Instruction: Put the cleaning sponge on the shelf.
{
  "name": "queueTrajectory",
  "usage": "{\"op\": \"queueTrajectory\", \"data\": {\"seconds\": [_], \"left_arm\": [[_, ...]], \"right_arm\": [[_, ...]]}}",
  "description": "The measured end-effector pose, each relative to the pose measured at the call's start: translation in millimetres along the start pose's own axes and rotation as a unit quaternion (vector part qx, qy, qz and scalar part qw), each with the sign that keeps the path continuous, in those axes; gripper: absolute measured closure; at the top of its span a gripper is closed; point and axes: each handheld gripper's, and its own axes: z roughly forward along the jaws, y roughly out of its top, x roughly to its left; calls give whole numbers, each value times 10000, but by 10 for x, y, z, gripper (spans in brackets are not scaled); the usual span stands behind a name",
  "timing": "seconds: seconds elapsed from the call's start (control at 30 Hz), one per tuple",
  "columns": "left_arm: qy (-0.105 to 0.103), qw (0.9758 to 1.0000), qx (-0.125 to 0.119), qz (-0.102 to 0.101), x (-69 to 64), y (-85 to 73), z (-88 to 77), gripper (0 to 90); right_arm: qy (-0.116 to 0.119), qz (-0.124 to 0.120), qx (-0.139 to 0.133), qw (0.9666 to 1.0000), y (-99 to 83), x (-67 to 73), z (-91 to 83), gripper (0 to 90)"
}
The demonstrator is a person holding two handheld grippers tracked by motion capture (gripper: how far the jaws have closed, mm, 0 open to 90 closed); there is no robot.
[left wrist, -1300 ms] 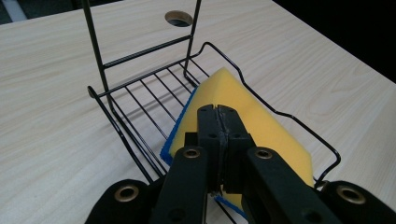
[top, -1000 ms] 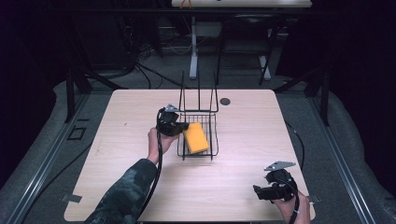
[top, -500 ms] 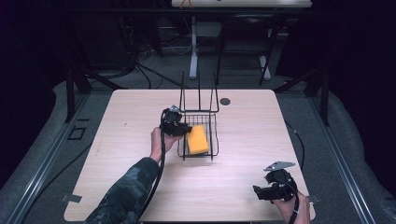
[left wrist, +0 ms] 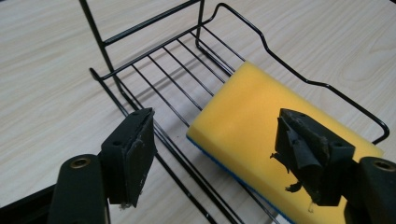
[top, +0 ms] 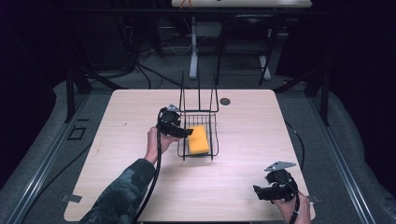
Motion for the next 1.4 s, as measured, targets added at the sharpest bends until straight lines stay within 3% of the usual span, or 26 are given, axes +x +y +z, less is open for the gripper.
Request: {"op": "queueTrajectory", "data": {"seconds": [0.6,1.1,1.4], "left_arm": [[402,9986,-8,350,3,-133,-694,149],[766,9958,134,492,-68,-506,-1304,55],[879,9947,283,457,-79,-797,-1483,23]], "right_arm": [[-23,4,15,10000,0,7,-9,196],[-83,-67,-17,9999,-12,26,-17,186],[-109,-94,-47,9999,-25,44,-21,171]]}}
